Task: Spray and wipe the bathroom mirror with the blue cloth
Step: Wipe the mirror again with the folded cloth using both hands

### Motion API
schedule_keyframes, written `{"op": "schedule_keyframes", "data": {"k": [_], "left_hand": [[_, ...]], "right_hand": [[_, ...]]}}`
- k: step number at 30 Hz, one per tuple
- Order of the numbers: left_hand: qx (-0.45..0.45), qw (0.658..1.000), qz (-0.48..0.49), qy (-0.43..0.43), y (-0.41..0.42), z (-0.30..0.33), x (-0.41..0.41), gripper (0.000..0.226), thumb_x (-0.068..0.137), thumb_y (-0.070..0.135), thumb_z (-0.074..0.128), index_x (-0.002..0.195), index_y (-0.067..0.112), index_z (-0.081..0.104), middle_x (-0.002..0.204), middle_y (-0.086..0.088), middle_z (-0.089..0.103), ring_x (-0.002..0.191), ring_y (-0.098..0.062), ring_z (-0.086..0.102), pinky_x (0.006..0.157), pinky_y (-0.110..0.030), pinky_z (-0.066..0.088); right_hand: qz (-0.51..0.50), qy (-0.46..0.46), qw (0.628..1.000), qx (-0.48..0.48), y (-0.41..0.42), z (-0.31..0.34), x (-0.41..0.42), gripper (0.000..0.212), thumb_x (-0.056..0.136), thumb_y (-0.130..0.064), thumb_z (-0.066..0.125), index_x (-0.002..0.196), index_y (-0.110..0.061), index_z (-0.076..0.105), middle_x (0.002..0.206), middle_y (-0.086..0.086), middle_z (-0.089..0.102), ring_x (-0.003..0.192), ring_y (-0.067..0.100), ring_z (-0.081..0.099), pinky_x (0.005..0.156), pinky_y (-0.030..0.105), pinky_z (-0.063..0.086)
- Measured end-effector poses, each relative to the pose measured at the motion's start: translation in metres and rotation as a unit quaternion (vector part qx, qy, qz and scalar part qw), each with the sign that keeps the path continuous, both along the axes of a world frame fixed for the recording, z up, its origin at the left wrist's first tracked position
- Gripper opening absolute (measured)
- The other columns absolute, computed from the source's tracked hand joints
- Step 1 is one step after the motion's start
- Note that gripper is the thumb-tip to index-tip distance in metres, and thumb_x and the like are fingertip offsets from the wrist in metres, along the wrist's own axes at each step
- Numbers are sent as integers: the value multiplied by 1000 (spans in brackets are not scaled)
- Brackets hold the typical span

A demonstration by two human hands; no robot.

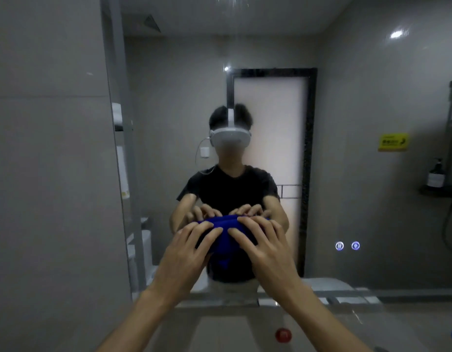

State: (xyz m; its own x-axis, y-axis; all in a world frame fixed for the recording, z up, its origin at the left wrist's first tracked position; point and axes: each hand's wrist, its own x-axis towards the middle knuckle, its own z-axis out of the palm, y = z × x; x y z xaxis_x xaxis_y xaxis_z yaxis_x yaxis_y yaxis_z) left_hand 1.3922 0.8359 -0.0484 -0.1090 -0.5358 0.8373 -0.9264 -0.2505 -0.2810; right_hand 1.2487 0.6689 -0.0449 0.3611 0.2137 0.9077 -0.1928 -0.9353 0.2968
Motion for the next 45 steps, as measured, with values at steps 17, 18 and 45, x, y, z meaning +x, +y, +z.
{"op": "schedule_keyframes", "data": {"k": [17, 18, 45], "left_hand": [[-124, 976, 126, -127, -26, 327, -18, 43, 80, 18, 58, 121, 3, 60, 133, -21, 60, 120, -42, 56, 97, -48, 43], [-134, 973, 134, -130, -29, 341, -20, 41, 83, 15, 60, 123, 4, 59, 136, -20, 57, 123, -41, 54, 98, -49, 42], [-162, 967, 149, -131, -41, 494, 16, 67, 100, 6, 45, 156, 17, 12, 164, -7, 15, 151, -28, 10, 121, -38, 9]], "right_hand": [[-109, -77, 991, -28, -5, 332, 16, 53, 79, -11, 78, 129, -19, 62, 134, 8, 58, 123, 35, 50, 91, 46, 47], [-102, -88, 991, -26, -5, 347, 16, 50, 85, -12, 74, 132, -20, 60, 137, 7, 57, 126, 34, 48, 93, 46, 46], [-68, -129, 988, -56, -22, 486, 51, 52, 106, -20, 37, 157, -18, 27, 154, 11, 37, 138, 29, 32, 111, 39, 29]]}}
